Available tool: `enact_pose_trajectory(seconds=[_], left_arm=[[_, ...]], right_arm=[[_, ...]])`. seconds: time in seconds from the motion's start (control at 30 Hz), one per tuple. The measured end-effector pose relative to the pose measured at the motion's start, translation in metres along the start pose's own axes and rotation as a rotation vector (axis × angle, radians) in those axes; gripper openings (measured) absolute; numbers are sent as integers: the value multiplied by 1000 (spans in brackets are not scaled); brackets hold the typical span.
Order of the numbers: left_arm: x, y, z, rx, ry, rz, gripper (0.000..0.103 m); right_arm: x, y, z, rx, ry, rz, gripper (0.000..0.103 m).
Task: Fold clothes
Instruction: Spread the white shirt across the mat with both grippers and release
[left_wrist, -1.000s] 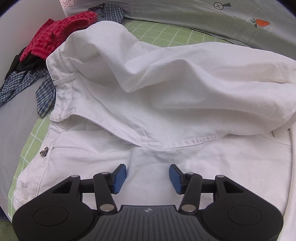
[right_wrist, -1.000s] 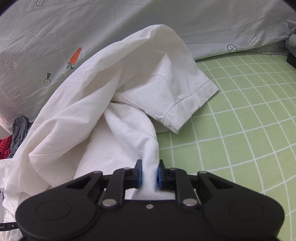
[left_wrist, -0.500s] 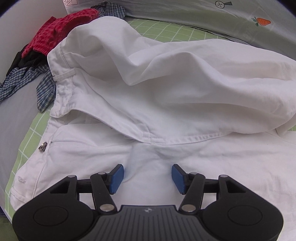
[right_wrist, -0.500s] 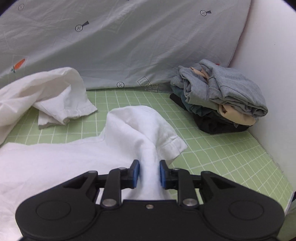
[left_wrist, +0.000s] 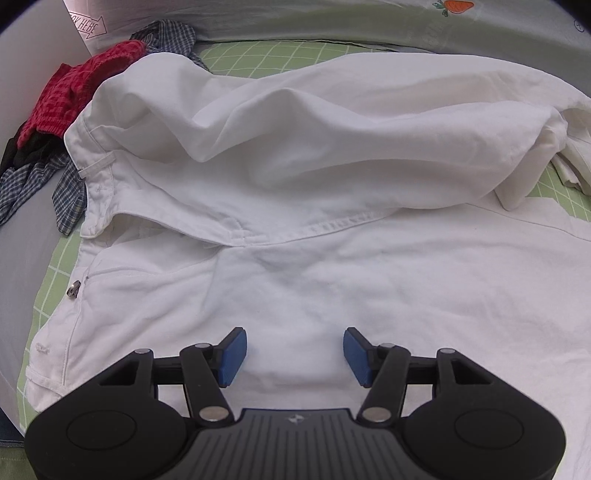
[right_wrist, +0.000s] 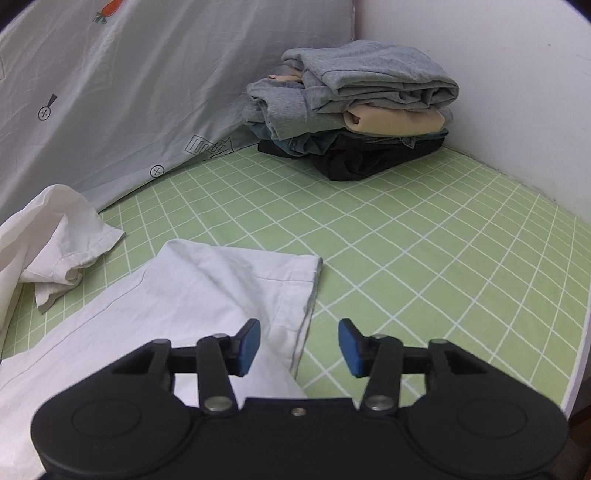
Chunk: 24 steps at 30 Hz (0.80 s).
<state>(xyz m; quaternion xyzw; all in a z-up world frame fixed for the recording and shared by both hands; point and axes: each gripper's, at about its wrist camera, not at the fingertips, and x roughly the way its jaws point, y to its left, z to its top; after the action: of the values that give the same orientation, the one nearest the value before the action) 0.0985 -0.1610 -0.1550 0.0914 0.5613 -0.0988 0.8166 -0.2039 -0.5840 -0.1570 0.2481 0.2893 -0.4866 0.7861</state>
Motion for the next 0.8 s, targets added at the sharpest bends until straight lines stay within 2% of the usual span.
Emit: enact_pose_trajectory(seconds=[0.07, 0.2, 0.37, 0.43, 0.5, 0.57, 0.63, 0.8], left_arm=[[0, -11, -7, 25, 8, -4, 60], [0, -31, -16, 83, 25, 0, 63], [1, -51, -25, 106, 54, 0, 64], [1, -56, -27, 98, 55, 19, 64], [1, -59, -28, 81, 54, 45, 66], [1, -60, -28, 60, 56, 67, 70], [1, -60, -28, 35, 62, 86, 76], [3, -59, -28, -27, 76, 135, 84]], right_arm=[[8, -15, 1, 48, 36, 17, 27], [23, -25, -3, 49, 114, 70, 25], [36, -14, -3, -12, 138, 95, 43], [41, -10, -2, -42, 141, 93, 46], [44, -7, -1, -74, 144, 89, 55], [48, -4, 0, -106, 147, 85, 68], [52, -1, 0, -137, 150, 81, 73], [56, 4, -2, -185, 143, 96, 81]])
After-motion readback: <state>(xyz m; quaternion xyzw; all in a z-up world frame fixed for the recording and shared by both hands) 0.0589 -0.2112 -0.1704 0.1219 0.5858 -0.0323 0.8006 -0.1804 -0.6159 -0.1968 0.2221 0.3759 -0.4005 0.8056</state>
